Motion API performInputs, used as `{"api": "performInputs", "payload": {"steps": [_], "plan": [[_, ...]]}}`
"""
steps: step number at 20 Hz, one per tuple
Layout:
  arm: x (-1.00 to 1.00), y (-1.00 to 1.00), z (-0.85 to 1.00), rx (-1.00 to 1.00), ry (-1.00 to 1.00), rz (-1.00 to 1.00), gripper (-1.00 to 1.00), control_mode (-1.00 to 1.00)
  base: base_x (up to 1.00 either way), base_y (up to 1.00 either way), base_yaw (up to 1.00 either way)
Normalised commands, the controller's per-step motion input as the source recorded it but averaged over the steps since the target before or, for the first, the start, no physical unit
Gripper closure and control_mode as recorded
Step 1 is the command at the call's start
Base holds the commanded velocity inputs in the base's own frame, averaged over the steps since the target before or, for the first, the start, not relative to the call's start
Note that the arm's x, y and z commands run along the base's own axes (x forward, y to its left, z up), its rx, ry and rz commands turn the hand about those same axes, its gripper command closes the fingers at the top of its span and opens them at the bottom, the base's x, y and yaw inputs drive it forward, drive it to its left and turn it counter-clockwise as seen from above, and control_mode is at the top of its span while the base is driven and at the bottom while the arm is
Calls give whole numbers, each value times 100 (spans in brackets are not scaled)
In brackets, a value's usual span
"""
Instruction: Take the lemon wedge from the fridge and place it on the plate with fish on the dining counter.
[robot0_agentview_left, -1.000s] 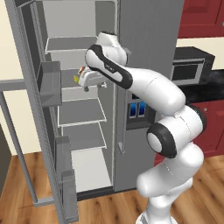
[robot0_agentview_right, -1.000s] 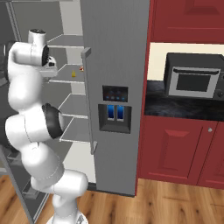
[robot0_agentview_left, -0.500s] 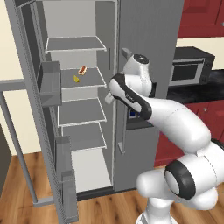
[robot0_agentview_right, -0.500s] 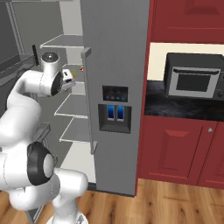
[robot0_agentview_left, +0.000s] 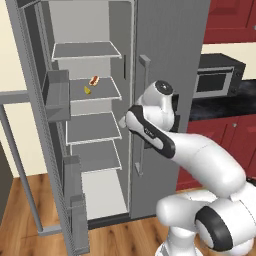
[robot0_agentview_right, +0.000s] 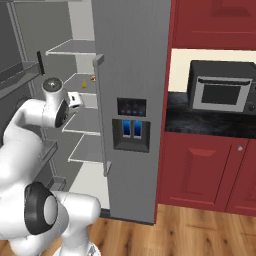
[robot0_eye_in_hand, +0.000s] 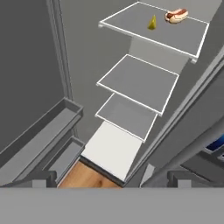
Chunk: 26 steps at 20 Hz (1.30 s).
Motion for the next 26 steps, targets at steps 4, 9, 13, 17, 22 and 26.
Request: {"api": "performInputs", "payload": {"steps": [4,9,13,17,22,26], "plan": [[-41,-24,2,8,16,-48,-100,-100,0,0,0],[0,1,7,0,8,-9,-100,-100,0,0,0],[2,77,10,0,8,-5,-100,-100,0,0,0],[4,40,15,1,6,-10,-100,-100,0,0,0],[-3,-79,-4,20,27,-19,-100,-100,0,0,0],[0,-100,-7,11,5,0,-100,-100,0,0,0]]}}
